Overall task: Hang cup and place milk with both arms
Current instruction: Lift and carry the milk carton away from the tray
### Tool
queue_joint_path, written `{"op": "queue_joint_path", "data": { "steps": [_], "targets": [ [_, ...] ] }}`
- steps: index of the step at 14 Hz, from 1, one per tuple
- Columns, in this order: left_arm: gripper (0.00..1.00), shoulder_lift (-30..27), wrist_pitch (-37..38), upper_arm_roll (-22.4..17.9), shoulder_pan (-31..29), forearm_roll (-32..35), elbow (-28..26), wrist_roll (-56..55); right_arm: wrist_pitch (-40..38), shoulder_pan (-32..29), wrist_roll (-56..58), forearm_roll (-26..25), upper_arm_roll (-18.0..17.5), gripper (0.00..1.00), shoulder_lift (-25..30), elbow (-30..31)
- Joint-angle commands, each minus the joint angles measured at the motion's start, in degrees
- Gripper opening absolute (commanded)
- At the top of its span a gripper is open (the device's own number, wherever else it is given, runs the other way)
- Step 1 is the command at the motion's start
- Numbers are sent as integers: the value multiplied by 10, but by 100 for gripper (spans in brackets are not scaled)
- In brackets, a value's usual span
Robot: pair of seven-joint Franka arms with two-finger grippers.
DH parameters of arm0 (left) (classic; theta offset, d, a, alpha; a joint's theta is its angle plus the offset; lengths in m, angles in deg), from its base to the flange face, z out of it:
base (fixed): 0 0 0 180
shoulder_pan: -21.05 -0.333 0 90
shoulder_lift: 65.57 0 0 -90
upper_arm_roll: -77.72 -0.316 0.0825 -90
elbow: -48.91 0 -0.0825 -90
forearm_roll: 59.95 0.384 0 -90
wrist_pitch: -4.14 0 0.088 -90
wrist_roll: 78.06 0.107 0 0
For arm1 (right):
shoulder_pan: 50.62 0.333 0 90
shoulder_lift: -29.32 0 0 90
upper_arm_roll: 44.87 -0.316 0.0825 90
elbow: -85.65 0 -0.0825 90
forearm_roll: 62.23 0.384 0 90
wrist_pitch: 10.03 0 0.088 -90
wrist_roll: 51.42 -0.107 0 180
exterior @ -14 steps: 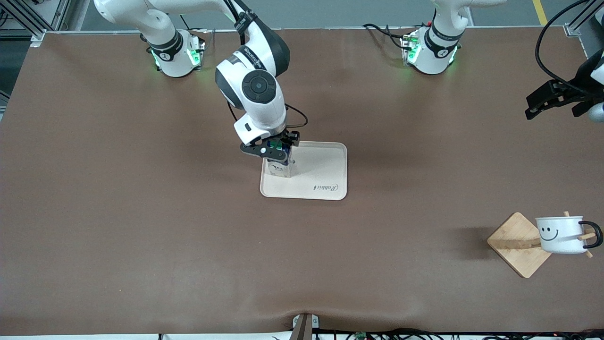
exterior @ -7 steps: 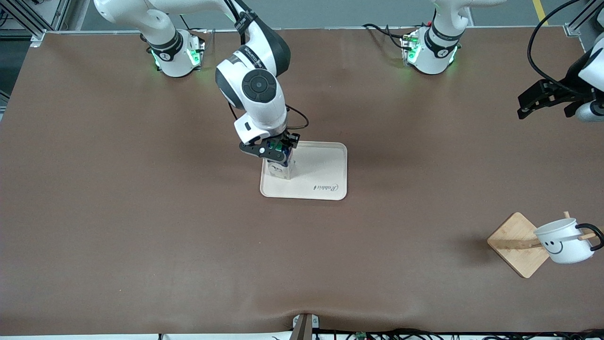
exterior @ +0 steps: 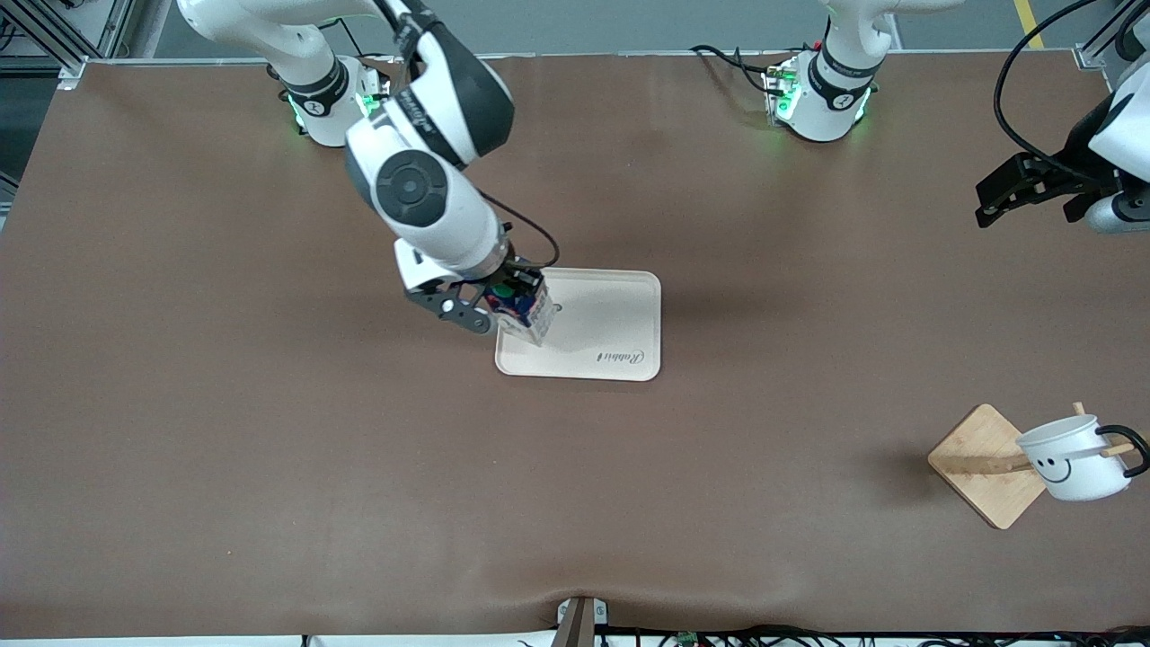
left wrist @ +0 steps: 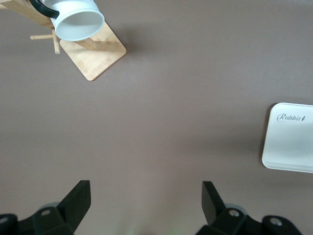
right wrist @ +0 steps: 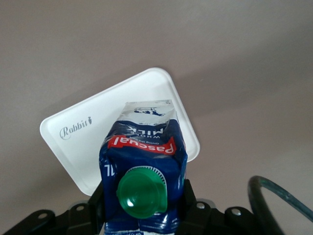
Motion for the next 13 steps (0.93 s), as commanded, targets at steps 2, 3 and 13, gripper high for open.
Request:
{"op": "queue_joint_path", "data": {
  "steps": [2, 3, 13],
  "targets": [
    [100, -16, -6, 8, -11, -1, -15, 6, -92, -58, 103, 10, -6, 0, 7, -33],
    [100, -16, -6, 8, -12, -1, -15, 6, -128, -82, 133, 9, -6, 0, 15, -32],
    [100, -15, -8, 6, -15, -1, -16, 6, -164, -311, 522, -66, -5, 0, 98, 89]
  ]
}}
